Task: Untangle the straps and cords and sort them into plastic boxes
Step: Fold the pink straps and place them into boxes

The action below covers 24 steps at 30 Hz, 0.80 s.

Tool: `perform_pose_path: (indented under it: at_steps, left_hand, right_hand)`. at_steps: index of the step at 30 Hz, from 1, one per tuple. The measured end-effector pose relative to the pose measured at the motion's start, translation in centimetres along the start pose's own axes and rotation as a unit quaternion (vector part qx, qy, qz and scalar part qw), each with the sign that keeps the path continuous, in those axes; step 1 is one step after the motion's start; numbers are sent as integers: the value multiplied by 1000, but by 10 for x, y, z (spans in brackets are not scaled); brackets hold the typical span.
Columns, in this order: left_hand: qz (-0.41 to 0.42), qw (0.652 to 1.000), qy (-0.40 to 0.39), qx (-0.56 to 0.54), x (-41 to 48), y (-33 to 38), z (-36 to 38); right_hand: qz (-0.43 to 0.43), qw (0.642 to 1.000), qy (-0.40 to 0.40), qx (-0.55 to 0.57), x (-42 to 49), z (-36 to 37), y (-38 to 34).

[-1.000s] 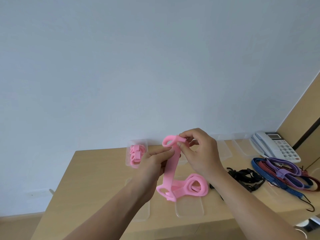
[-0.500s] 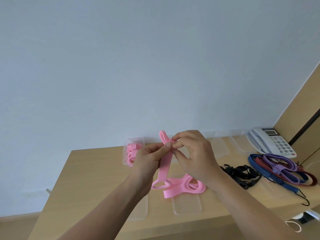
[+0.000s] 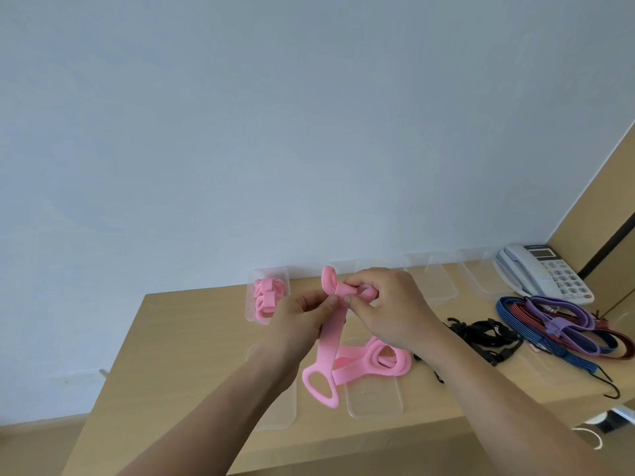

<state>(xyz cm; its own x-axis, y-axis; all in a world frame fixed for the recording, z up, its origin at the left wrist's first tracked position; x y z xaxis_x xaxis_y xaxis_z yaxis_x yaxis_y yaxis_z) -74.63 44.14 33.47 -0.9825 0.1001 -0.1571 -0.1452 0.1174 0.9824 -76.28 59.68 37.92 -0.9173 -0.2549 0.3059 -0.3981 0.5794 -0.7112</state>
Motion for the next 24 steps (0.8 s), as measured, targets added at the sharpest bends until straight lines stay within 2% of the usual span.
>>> perform_pose_path:
  at_steps: [4,9,19,24]
  left_hand:
    - [-24,999,-21,16,-1,-4,-2]
    - [-5,999,-51,-6,-5,-3,-8]
    - [3,1000,-17,7,1,-13,-9]
    - [12,1000,5,2,2,-10,-4]
  right_hand:
    - [-10,999,35,24,-2,2,2]
    - [-19,997,58,40,-3,8,2]
    - [0,998,-59,21,-1,8,7]
    - [10,998,-62,21,-2,3,5]
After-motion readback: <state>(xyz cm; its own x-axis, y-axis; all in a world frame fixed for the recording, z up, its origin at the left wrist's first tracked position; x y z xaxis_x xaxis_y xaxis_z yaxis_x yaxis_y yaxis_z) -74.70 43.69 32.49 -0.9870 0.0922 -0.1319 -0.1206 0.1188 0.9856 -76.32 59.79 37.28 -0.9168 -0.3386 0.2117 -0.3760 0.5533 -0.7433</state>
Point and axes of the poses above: each hand's wrist, its own x-axis towards the middle knuckle, its own z-axis out of the palm, y = z × x, the point moved 4 cm from there along x, towards the middle knuckle, and after that the axes turned 6 degrees about x, right-handed, at the moved point
